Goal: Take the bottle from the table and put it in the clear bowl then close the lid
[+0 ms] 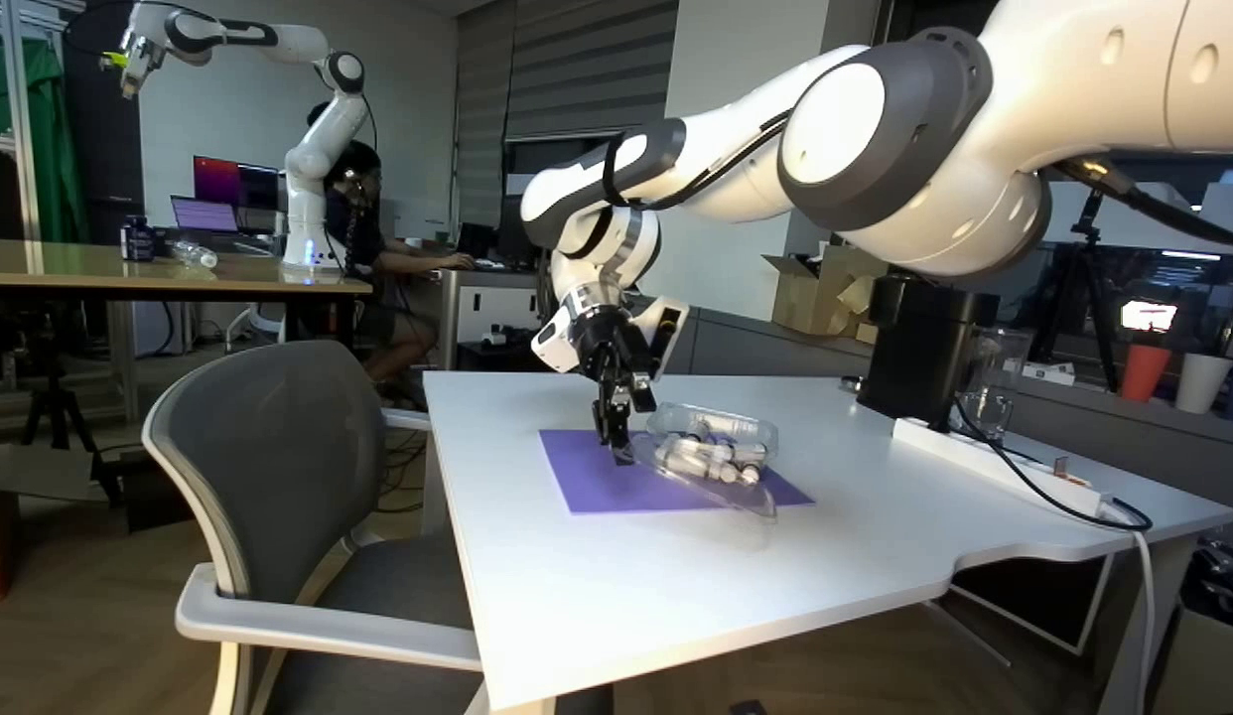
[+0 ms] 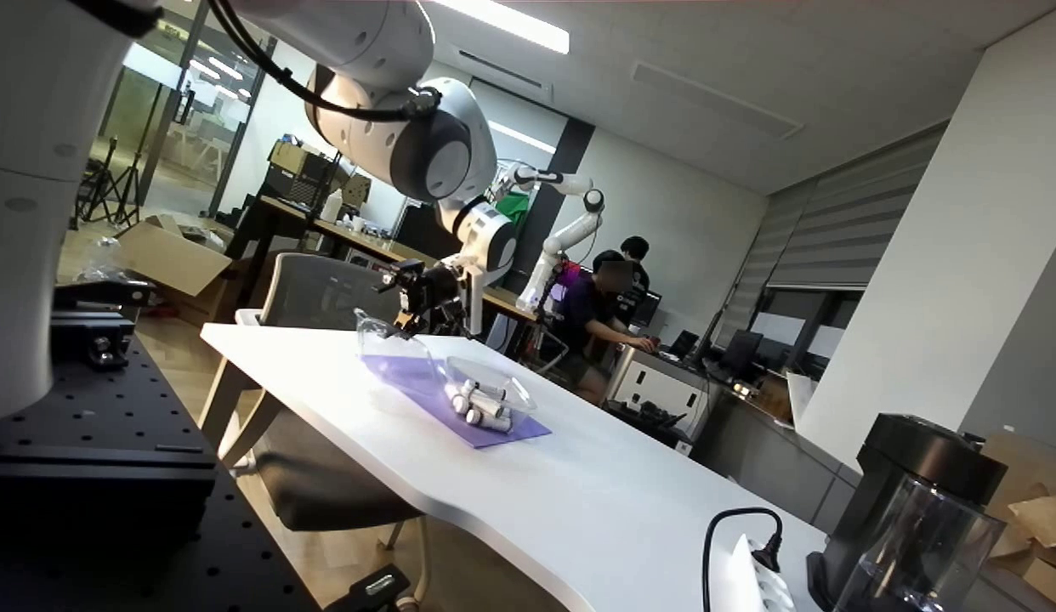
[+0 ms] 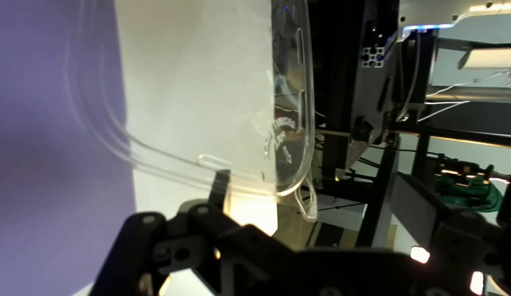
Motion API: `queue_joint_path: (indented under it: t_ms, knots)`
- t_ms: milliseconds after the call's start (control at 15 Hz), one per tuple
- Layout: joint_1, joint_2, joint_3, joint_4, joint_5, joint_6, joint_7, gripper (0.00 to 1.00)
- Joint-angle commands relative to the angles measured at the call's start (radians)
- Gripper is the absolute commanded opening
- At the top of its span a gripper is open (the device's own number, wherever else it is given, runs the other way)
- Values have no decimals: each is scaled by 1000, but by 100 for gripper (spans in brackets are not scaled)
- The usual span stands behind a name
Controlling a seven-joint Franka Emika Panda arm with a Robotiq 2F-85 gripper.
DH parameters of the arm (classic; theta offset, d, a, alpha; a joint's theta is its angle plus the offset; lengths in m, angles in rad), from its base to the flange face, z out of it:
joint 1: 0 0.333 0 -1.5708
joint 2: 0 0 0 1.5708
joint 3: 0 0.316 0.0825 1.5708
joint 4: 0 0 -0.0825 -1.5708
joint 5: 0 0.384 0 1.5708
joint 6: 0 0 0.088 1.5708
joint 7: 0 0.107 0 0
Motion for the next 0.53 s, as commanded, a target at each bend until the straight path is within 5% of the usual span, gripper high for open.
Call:
queue_joint_path:
  t_ms: [0, 467]
  knots:
    - [-39, -1, 31, 31, 39, -133, -30, 100]
    - [-66, -5, 33, 63, 78, -164, -48, 100]
